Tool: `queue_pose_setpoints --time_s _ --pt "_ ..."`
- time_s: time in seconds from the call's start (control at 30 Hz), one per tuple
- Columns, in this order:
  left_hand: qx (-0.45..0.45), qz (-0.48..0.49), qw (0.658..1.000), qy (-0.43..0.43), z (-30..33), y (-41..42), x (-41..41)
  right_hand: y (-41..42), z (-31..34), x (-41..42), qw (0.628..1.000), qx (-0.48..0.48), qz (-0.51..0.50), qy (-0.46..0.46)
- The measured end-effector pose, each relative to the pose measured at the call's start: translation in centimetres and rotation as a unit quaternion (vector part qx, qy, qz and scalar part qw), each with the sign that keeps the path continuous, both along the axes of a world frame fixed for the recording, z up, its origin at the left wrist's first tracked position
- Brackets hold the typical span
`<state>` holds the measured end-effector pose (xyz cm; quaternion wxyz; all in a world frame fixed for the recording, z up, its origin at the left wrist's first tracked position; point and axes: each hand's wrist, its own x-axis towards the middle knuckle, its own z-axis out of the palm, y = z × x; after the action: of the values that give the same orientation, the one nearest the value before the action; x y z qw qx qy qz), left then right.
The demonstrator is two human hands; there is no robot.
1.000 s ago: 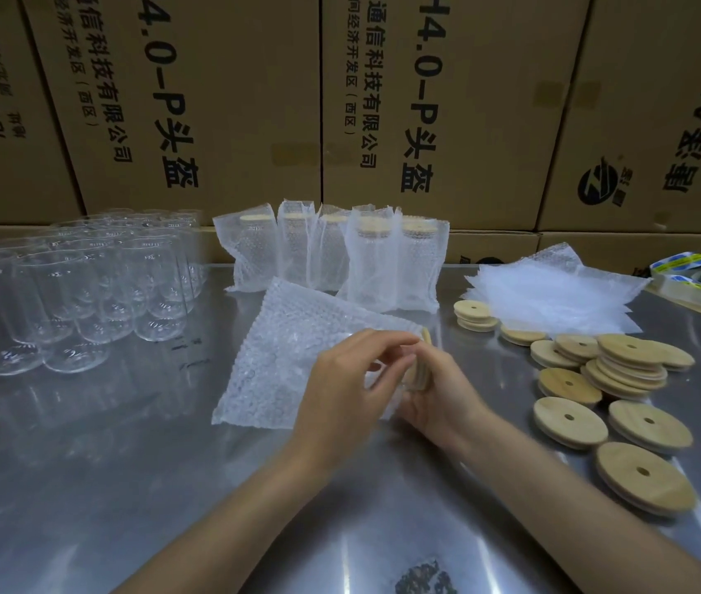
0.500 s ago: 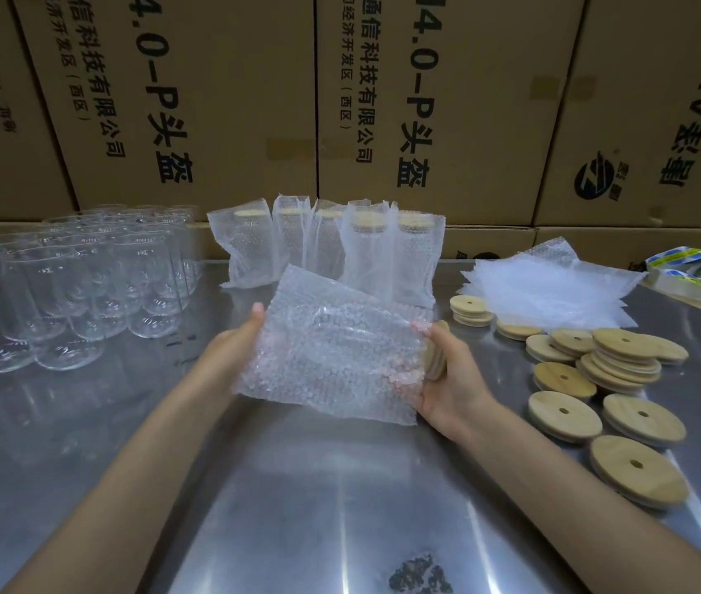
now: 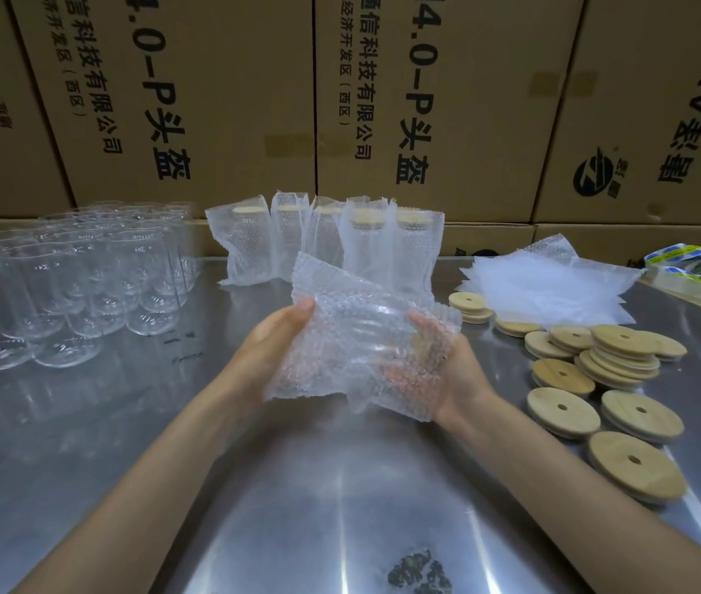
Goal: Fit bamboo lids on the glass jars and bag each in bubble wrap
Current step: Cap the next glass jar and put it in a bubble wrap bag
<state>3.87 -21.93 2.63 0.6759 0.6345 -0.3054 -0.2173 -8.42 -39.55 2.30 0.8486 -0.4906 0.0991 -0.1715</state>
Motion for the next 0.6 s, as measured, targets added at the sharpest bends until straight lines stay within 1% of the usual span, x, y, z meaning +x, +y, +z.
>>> queue_pose_setpoints --time_s 0.13,0.23,0.3,0.37,0.4,0.43,0.47,0.5,0.57,0.6 --pt "0.008 -0.007 1.000 0.008 -0.3 0.2 0.1 0.0 0.3 0.0 1.000 -0.011 0.008 -0.013" --pt "-0.030 -0.016 0.999 0.043 -0.3 0.3 0.1 0.2 0.8 -0.3 0.998 -0.058 0.010 -0.002" --pt "-0.057 -0.029 0.994 0.083 -0.3 0.2 0.0 0.0 1.4 -0.7 0.994 -0.104 -0.023 -0.006" --pt "-0.072 -0.034 0.988 0.135 -0.2 -0.1 -0.4 -0.3 1.8 -0.9 0.985 -0.142 -0.100 0.005" --pt "-0.092 -0.043 0.982 0.158 -0.1 -0.3 -0.6 -0.6 1.8 -1.0 0.978 -0.145 -0.146 0.016" --pt "-0.120 -0.051 0.975 0.181 0.1 -0.5 -0.9 -0.9 1.6 -0.9 0.975 -0.128 -0.183 0.019" --pt "-0.149 -0.052 0.966 0.205 0.3 -0.7 -1.2 -1.1 1.4 -0.9 0.976 -0.089 -0.199 0.020" --pt "-0.177 -0.048 0.957 0.226 0.6 -0.9 -1.5 -1.2 1.2 -0.9 0.980 -0.040 -0.195 0.017" --pt "-0.223 -0.026 0.942 0.250 1.0 -1.4 -2.0 -1.0 0.9 -0.9 0.988 0.046 -0.146 0.005" --pt "-0.241 -0.012 0.937 0.254 1.2 -1.7 -2.3 -0.7 0.9 -0.8 0.991 0.072 -0.111 -0.003"
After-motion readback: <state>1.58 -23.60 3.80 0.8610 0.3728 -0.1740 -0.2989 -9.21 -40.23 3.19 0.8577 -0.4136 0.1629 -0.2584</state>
